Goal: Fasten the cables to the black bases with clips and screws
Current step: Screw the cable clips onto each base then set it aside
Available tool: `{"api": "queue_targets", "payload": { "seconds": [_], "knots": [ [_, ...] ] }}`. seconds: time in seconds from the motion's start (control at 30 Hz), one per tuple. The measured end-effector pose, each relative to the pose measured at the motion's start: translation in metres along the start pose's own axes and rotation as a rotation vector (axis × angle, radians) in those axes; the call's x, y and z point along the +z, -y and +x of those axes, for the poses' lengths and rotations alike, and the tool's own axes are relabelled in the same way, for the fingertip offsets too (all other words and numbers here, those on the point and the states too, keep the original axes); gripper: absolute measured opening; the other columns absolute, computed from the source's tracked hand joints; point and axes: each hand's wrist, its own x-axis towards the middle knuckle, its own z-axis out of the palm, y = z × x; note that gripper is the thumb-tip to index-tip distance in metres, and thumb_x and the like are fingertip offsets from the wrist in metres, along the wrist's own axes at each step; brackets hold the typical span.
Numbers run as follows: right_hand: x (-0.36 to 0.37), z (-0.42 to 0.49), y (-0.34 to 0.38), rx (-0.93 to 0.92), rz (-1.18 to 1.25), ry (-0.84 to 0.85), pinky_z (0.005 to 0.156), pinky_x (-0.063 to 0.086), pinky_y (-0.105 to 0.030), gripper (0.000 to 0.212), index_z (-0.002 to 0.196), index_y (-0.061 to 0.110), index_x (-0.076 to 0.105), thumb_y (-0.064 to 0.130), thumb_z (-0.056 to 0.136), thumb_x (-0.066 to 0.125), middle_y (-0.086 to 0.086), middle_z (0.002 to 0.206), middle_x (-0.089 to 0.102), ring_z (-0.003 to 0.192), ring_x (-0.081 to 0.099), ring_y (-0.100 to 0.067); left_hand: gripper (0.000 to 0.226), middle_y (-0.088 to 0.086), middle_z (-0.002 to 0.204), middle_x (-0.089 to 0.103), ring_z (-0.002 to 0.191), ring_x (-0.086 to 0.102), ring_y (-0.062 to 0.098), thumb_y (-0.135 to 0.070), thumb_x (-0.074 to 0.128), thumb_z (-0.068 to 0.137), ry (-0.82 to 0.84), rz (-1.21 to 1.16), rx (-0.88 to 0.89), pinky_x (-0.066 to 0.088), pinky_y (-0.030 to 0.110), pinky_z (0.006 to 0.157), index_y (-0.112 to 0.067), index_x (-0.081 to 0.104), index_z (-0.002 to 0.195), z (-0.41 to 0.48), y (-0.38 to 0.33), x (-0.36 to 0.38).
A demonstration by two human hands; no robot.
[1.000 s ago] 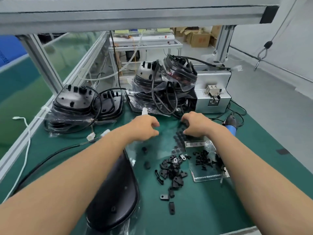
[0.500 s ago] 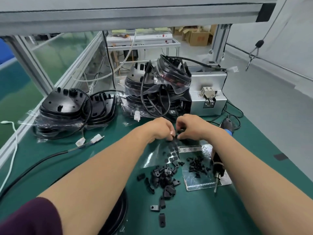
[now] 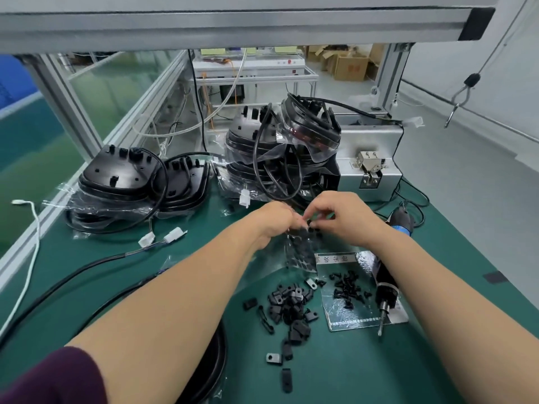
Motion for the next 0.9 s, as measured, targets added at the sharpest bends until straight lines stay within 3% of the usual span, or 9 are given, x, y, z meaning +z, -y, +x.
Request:
{"api": "queue_targets", "payload": {
  "seconds": [0.13,0.27,0.43,0.5,0.7,0.9],
  "knots": [
    [0.003,-0.006,0.003,-0.187,-0.100,-0.040,0.085,0.054,-0.039,0.027,0.106,0.018,0.078,0.002,0.085,0.074,0.002,0.098,0.073,0.090,0.068,-0.018,0.013,0.004,0.096,0.061,0.097,0.052,0.019,-0.004,0.067,0.085,0.024,0.056,-0.018,0.034,0.029,0.089,0.000,0.065,0.097,-0.001,-0.002,-0.002],
    [0.005,-0.010,0.002,-0.271,-0.103,-0.066,0.082,0.056,-0.041,0.022,0.102,0.011,0.078,0.000,0.084,0.076,-0.001,0.094,0.074,0.086,0.069,-0.020,0.007,0.000,0.083,0.060,0.092,0.050,0.017,0.000,0.064,0.085,0.062,0.055,-0.015,0.033,0.027,0.087,-0.004,0.066,0.091,-0.003,-0.001,-0.003],
    [0.006,-0.011,0.003,-0.349,-0.146,-0.085,0.075,0.057,-0.041,0.019,0.100,0.012,0.078,0.002,0.085,0.076,0.000,0.091,0.072,0.082,0.068,-0.020,0.026,0.012,0.108,0.061,0.104,0.051,0.023,-0.002,0.063,0.085,0.068,0.102,-0.041,0.039,0.038,0.099,0.007,0.064,0.110,-0.003,-0.004,-0.006],
    [0.004,-0.011,0.004,-0.383,-0.188,-0.078,0.070,0.057,-0.039,0.016,0.097,0.014,0.077,0.004,0.086,0.076,0.003,0.091,0.071,0.082,0.068,-0.018,0.025,0.015,0.103,0.061,0.099,0.052,0.024,-0.001,0.062,0.085,0.084,0.124,-0.052,0.041,0.043,0.102,0.008,0.065,0.108,-0.004,-0.005,-0.007],
    [-0.003,-0.006,0.007,-0.443,-0.369,-0.008,0.059,0.054,-0.040,0.015,0.097,0.017,0.076,0.007,0.087,0.072,0.003,0.091,0.071,0.078,0.069,-0.024,0.023,0.017,0.117,0.065,0.116,0.054,0.028,-0.003,0.064,0.085,0.074,0.200,-0.038,0.039,0.041,0.107,0.004,0.069,0.106,-0.003,-0.007,-0.006],
    [-0.004,-0.010,0.013,-0.497,-0.485,0.024,0.044,0.049,-0.035,0.022,0.091,0.014,0.075,-0.004,0.079,0.073,-0.001,0.084,0.070,0.062,0.065,-0.028,0.010,0.016,0.115,0.065,0.117,0.054,0.028,0.001,0.061,0.084,0.070,0.205,-0.033,0.040,0.041,0.108,-0.006,0.068,0.085,-0.006,-0.006,-0.006]
  ]
}}
